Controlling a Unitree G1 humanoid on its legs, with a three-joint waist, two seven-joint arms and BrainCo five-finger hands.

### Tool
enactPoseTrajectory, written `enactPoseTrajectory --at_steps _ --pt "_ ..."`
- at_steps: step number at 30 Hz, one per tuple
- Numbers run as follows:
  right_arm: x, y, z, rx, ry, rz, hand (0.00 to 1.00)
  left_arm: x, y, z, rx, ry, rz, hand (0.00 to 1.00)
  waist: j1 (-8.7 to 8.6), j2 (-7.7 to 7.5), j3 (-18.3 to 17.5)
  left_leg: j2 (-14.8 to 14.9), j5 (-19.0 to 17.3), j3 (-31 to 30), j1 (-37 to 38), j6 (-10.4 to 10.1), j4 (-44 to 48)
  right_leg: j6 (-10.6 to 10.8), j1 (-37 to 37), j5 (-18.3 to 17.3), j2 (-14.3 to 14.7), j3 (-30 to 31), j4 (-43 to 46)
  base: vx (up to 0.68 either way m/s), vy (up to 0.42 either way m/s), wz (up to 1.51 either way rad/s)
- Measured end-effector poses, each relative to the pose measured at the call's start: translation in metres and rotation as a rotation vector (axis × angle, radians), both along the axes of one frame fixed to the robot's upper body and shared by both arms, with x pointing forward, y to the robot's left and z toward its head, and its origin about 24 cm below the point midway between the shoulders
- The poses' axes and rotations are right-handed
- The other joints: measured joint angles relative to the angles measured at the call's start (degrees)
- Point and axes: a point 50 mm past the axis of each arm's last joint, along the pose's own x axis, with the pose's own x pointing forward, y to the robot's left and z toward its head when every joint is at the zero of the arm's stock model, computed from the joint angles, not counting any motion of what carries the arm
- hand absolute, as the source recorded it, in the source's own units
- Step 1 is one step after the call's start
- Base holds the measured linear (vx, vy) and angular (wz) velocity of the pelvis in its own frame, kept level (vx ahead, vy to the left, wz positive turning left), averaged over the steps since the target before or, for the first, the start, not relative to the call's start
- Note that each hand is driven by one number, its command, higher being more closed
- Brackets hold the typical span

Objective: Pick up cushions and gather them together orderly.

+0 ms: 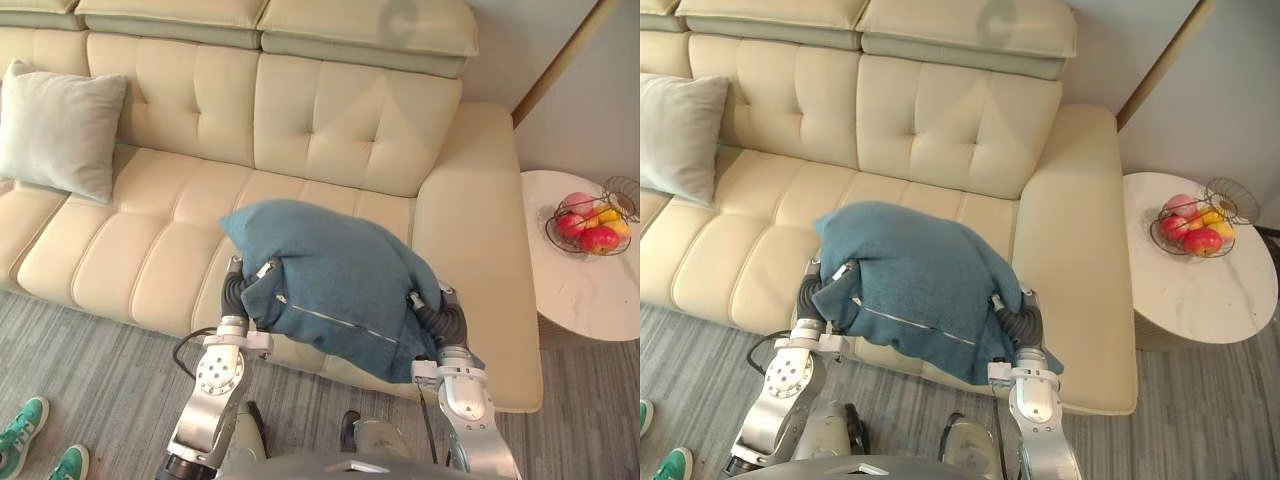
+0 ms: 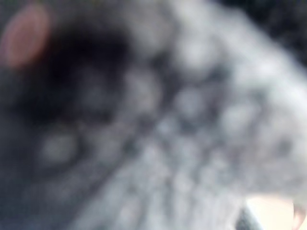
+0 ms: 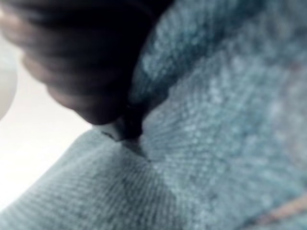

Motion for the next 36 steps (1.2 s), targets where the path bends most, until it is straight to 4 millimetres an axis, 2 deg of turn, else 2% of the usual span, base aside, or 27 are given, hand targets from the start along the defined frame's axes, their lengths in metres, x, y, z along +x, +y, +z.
enactPoseTrajectory --at_steps 1,2,3,4,5,6,9,11,12,14,16,17,18,19,22,23,24,26,30,36 --pt "0.001 -0.001 0.0 0.0 -0.002 -0.005 1.0 0.0 -0.001 -0.001 -0.003 0.004 -0.003 1.0 0.11 0.14 0.2 -0.2 -3.0 0.0 -0.9 -0.4 -3.3 0.4 0.7 0.3 -0.3 1.0 -1.6 0.15 0.14 -0.32" --pt "0.001 -0.001 0.0 0.0 -0.002 -0.006 1.0 0.0 -0.001 -0.001 -0.004 0.005 -0.003 1.0 0.33 -0.03 0.3 -0.7 -3.7 -0.1 -0.9 -0.7 -6.4 0.6 0.8 0.3 -0.7 1.5 -1.9 0.15 0.187 -0.39" --pt "0.0 -0.001 0.0 0.0 -0.001 -0.006 1.0 0.0 -0.001 -0.001 -0.005 0.006 -0.003 1.0 0.69 0.11 0.2 -2.4 -2.5 -1.3 -0.2 -1.4 -18.0 1.3 0.7 0.7 -1.5 2.4 -2.0 0.2 0.33 -0.6" --pt "0.0 -0.001 -0.001 -0.002 0.002 -0.004 1.0 -0.001 -0.001 -0.001 -0.008 0.008 -0.001 1.0 1.5 1.11 -0.3 -3.0 3.7 -3.3 2.3 -1.3 -28.3 2.7 0.7 0.6 -1.4 3.6 -2.1 0.2 0.346 -0.78" --pt "0.001 0.001 -0.003 0.006 0.009 -0.003 1.0 0.0 0.001 -0.002 0.003 0.008 0.001 1.0 2.08 -0.28 0.0 -3.8 6.3 -2.5 2.9 -3.3 -28.3 4.5 0.9 0.4 -2.1 5.2 -2.4 0.25 0.385 -0.71" --pt "0.001 0.004 -0.005 0.033 0.013 -0.01 1.0 0.0 0.003 -0.002 0.009 0.01 0.01 1.0 2.17 -1.59 0.1 -4.7 5.5 -1.7 2.9 -2.0 -27.1 4.9 0.5 2.4 -3.2 6.1 -4.2 0.16 0.227 -0.44" --pt "0.001 0.009 -0.006 0.056 0.016 -0.003 1.0 0.0 0.007 -0.005 0.012 0.02 0.027 1.0 2.76 -1.78 0.2 -4.4 2.9 -0.6 2.2 0.2 -22.4 5.9 0.5 6.3 -3.6 7.9 -5.5 0.13 0.211 -0.49" --pt "0.001 0.01 -0.006 0.06 0.018 0.001 1.0 -0.001 0.008 -0.006 0.013 0.023 0.029 1.0 3.99 -1.86 0.2 -3.4 -0.2 1.3 3.9 -0.3 -20.2 6.4 0.4 6.8 -3.6 10.1 -4.7 0.07 0.138 -0.91" --pt "0.001 0.01 -0.006 0.06 0.018 0.001 1.0 -0.002 0.008 -0.006 0.013 0.024 0.028 1.0 3.93 -1.87 0.2 -3.2 -2.1 2.1 5.2 -0.9 -20.1 6.5 -0.1 6.7 -3.6 11.3 -3.7 0.04 0.153 -1.03" --pt "0.001 0.01 -0.009 0.06 0.03 0.0 1.0 -0.002 0.009 -0.007 0.022 0.029 0.025 1.0 3.45 -2.23 0.4 -3.2 -3.8 3.7 6.5 -1.1 -20.3 6.9 -3.7 6.5 -3.9 13.1 1.6 -0.01 0.093 -0.75" --pt "0.001 0.012 -0.016 0.059 0.062 0.008 1.0 -0.003 0.012 -0.012 0.049 0.049 0.022 1.0 2.96 -3.94 1.3 -3.8 -4.6 6.7 10.0 -0.9 -21.6 7.5 -8.9 6.4 -5.2 13.8 11.7 -0.05 0.037 -0.62" --pt "0.001 0.012 -0.023 0.056 0.09 0.013 1.0 -0.003 0.013 -0.017 0.059 0.069 0.023 1.0 2.23 -3.94 1.4 -3.7 -4.7 7.1 11.3 -0.6 -22.0 7.9 -10.0 6.0 -5.0 13.5 13.7 -0.03 -0.002 -0.37" --pt "0.001 0.013 -0.028 0.056 0.111 0.02 1.0 -0.004 0.014 -0.019 0.062 0.081 0.025 1.0 1.7 -3.94 1.3 -3.7 -4.6 7.1 11.4 -0.8 -22.2 7.7 -10.0 5.1 -4.5 13.0 13.0 -0.02 -0.039 -0.08" --pt "0.0 0.015 -0.033 0.065 0.133 0.026 1.0 -0.005 0.015 -0.022 0.064 0.091 0.028 1.0 1.21 -4.75 0.9 -4.1 -4.4 7.1 11.1 -1.1 -22.2 6.6 -10.1 4.3 -3.7 11.5 10.3 -0.01 -0.046 -0.01" --pt "0.006 0.015 -0.039 0.054 0.155 0.04 1.0 -0.005 0.016 -0.029 0.067 0.12 0.037 1.0 1.46 -4.04 0.7 -5.0 -2.9 4.5 7.6 -1.9 -22.7 6.9 -9.2 3.8 -3.6 10.2 2.4 0.02 -0.095 -0.1" --pt "0.006 0.013 -0.042 0.041 0.171 0.043 1.0 -0.005 0.015 -0.034 0.066 0.15 0.039 1.0 1.11 -3.24 0.6 -5.3 -1.5 2.6 7.0 -2.0 -24.4 7.3 -8.5 5.1 -3.1 9.2 0.0 0.04 -0.117 0.24" --pt "0.004 0.011 -0.045 0.032 0.188 0.044 1.0 -0.007 0.015 -0.039 0.061 0.174 0.041 1.0 1.1 -3.14 0.5 -5.5 -0.3 1.3 8.2 -2.6 -26.8 6.6 -6.6 5.8 -2.8 8.1 -2.0 0.05 -0.133 0.38" --pt "0.003 0.01 -0.046 0.025 0.192 0.047 1.0 -0.008 0.014 -0.041 0.062 0.181 0.03 1.0 1.17 -3.52 0.2 -6.4 1.9 0.3 10.3 -2.9 -30.9 5.8 -4.5 6.6 -2.7 7.2 -4.4 0.04 -0.081 0.33" --pt "0.007 0.01 -0.043 0.025 0.177 0.047 1.0 -0.008 0.015 -0.041 0.062 0.18 0.03 1.0 1.52 -3.59 -0.6 -7.7 5.7 0.0 11.4 -3.0 -37.1 5.6 -3.5 9.0 -2.7 7.1 -9.2 -0.02 -0.028 0.11" --pt "0.007 0.01 -0.048 0.027 0.2 0.062 1.0 -0.013 0.016 -0.045 0.062 0.202 0.034 1.0 0.92 -3.87 -2.0 -8.9 8.8 0.0 14.3 -3.0 -42.9 5.2 -1.5 11.2 -2.7 7.4 -13.1 -0.02 0.002 0.0"
